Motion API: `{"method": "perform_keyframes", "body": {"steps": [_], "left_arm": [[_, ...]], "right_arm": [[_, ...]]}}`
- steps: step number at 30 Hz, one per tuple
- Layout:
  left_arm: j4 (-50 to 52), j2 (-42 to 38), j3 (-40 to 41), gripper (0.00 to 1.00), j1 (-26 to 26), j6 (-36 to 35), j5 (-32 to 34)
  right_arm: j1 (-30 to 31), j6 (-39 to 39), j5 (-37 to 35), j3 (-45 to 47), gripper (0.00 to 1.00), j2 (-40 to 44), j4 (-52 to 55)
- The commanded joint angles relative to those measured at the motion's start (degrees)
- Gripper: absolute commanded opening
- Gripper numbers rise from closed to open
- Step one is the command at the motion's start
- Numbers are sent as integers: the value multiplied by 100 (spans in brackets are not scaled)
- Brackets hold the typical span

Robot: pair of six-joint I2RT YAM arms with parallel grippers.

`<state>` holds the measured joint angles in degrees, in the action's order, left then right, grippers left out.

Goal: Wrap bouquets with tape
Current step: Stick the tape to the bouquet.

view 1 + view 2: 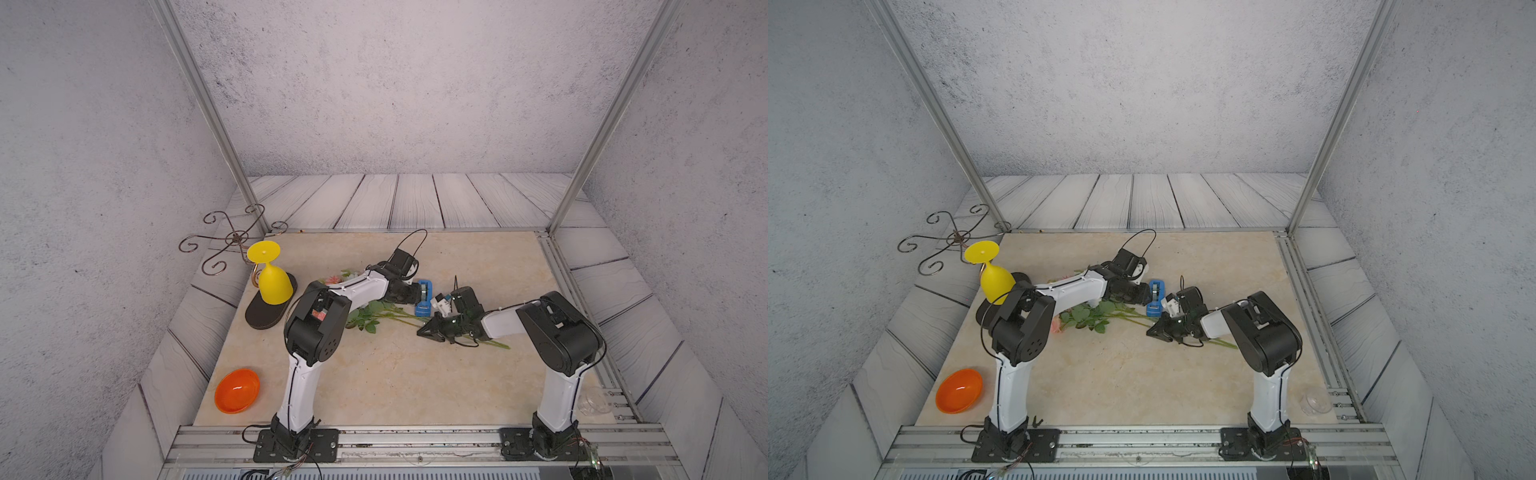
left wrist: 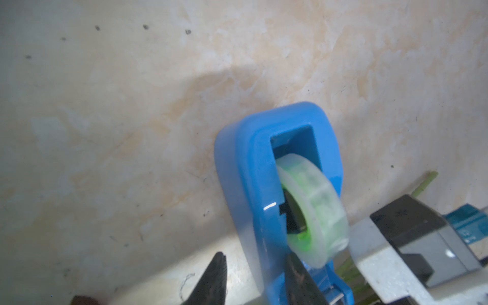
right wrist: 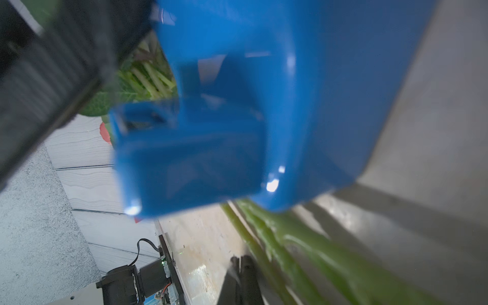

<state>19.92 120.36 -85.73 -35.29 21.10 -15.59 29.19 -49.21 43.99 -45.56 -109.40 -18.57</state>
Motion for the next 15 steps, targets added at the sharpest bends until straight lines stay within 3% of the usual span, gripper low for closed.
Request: {"method": "perform_keyframes", "body": {"steps": [1,11,15], "left_arm": [[170,-143,93,39,-31,114,243],[355,-380,-87,41,-40,-100,320],[306,-640,81,42,-40,-433,42]], "right_arm": [[39,22,2,16,0,-243,475],[40,653,-718,-182,0,134,1820],[43,874,-849,-286,0,162,2050]]}}
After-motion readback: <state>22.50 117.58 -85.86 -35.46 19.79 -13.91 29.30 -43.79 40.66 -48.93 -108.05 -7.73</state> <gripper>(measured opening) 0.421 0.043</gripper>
